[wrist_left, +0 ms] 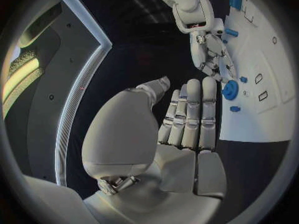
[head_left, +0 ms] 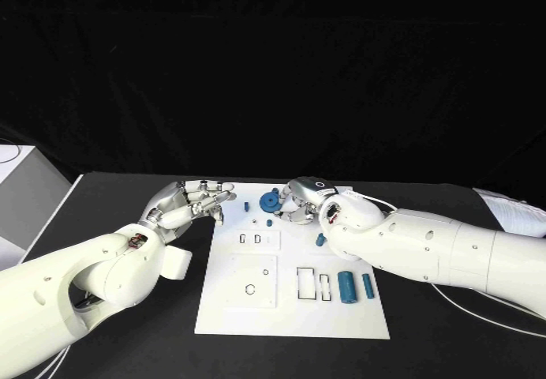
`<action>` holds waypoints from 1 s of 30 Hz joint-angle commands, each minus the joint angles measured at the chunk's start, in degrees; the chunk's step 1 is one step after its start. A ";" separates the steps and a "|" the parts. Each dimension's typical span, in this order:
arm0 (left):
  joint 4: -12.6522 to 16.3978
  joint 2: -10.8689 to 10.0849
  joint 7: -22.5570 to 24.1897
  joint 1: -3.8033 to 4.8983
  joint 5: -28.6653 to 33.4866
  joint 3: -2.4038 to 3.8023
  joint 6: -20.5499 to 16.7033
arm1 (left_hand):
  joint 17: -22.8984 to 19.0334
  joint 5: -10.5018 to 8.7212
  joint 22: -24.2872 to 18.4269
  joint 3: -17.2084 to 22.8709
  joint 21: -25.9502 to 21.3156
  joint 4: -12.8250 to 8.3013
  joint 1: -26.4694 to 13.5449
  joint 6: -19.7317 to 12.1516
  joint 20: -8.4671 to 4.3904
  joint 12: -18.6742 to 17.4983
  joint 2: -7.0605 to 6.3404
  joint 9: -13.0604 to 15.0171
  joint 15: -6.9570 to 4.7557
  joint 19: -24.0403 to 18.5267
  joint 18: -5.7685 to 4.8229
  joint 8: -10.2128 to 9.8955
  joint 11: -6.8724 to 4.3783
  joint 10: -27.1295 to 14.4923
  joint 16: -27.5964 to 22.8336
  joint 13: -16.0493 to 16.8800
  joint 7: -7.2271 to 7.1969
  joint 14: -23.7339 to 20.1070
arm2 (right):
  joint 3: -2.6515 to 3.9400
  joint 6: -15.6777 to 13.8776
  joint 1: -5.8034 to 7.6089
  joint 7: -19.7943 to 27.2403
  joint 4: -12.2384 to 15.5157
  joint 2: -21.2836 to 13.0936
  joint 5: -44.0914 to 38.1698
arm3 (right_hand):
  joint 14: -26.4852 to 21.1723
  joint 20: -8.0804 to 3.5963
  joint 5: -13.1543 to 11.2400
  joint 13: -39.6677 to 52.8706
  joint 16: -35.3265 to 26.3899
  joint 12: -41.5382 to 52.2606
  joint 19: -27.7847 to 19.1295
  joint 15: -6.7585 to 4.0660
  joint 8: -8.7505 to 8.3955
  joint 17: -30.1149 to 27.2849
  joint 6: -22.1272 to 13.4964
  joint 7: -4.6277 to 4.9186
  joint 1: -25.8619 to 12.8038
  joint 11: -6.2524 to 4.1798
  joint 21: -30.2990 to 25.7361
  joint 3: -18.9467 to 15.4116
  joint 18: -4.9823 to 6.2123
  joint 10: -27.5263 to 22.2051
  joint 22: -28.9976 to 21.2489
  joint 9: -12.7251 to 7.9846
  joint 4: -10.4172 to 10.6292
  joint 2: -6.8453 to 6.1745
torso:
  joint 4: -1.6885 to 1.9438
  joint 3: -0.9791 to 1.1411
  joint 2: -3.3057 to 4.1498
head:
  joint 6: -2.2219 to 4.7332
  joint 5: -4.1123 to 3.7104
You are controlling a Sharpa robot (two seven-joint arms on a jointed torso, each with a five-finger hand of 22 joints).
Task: Assemble the parts on the task board
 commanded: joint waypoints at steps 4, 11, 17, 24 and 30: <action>0.11 0.05 0.29 0.00 -0.17 0.04 0.66 | 0.01 -0.16 0.07 0.31 0.36 0.04 -0.43 -0.34 0.12 -0.21 -0.04 0.07 0.02 -0.47 0.87 0.04 0.16 -0.40 0.25 0.07 -0.09 -0.40 | 0.02 -3.02 -0.01 -0.62 0.31 0.07 -0.87 | 5.53 -0.04 -0.30 15.10 0.26 0.12 6.00 0.10 0.19 12.59 0.42 0.06 -0.21 0.14 0.26 0.46 -0.40 6.08 15.09 -0.11 -0.08 -0.52 | 0.00 -0.03 0.02 | -0.12 0.06; 0.06 0.02 0.26 0.00 -0.23 0.04 0.63 | 0.01 -0.16 0.07 0.31 0.36 0.04 -0.43 -0.34 0.12 -0.21 -0.04 0.07 0.02 -0.47 0.87 0.04 0.16 -0.40 0.25 0.07 -0.09 -0.40 | 0.05 -4.82 0.06 -2.33 0.34 0.35 -1.80 | 5.51 -0.03 -0.39 15.10 0.24 0.12 6.00 0.12 0.14 12.53 0.38 0.08 -0.03 0.15 0.26 0.59 -0.40 6.08 15.09 -0.14 -0.18 -0.75 | 0.07 -0.07 0.00 | -0.05 -0.06; 0.08 0.01 0.24 0.00 -0.25 0.04 0.62 | 0.01 -0.16 0.07 0.31 0.36 0.04 -0.43 -0.34 0.12 -0.21 -0.04 0.07 0.02 -0.47 0.87 0.04 0.16 -0.40 0.25 0.07 -0.09 -0.40 | 0.06 -4.43 0.12 -2.77 -0.22 0.91 -1.80 | 5.49 -0.01 -0.72 15.10 0.20 0.12 6.00 0.17 -0.06 12.42 0.13 0.17 0.39 0.21 0.26 0.95 -0.40 6.08 15.09 -0.26 -0.30 -1.11 | 0.01 -0.04 -0.02 | -0.09 0.05; 0.11 0.08 0.22 0.00 -0.25 0.04 0.65 | 0.01 -0.16 0.07 0.31 0.36 0.04 -0.43 -0.34 0.12 -0.21 -0.04 0.07 0.02 -0.47 0.87 0.04 0.16 -0.40 0.25 0.07 -0.09 -0.40 | 0.06 -2.43 0.14 -2.18 -2.19 2.49 -0.83 | 5.48 0.03 -1.02 15.10 0.20 0.12 6.00 0.23 -0.26 12.40 -0.17 0.27 0.48 0.29 0.26 1.06 -0.40 6.08 15.09 -0.36 -0.24 -1.41 | -0.02 -0.04 0.00 | -0.09 -0.03; 0.07 0.19 0.16 0.00 -0.26 0.04 0.67 | 0.01 -0.16 0.07 0.31 0.36 0.04 -0.43 -0.34 0.12 -0.21 -0.04 0.07 0.02 -0.47 0.87 0.04 0.16 -0.40 0.25 0.07 -0.09 -0.40 | 0.05 -1.40 0.12 -1.86 -4.13 3.80 -0.48 | 5.48 0.03 -1.02 15.10 0.20 0.12 6.00 0.23 -0.26 12.40 -0.17 0.27 0.48 0.29 0.26 1.06 -0.40 6.08 15.09 -0.36 -0.24 -1.41 | 0.13 -0.06 -0.02 | -0.11 -0.09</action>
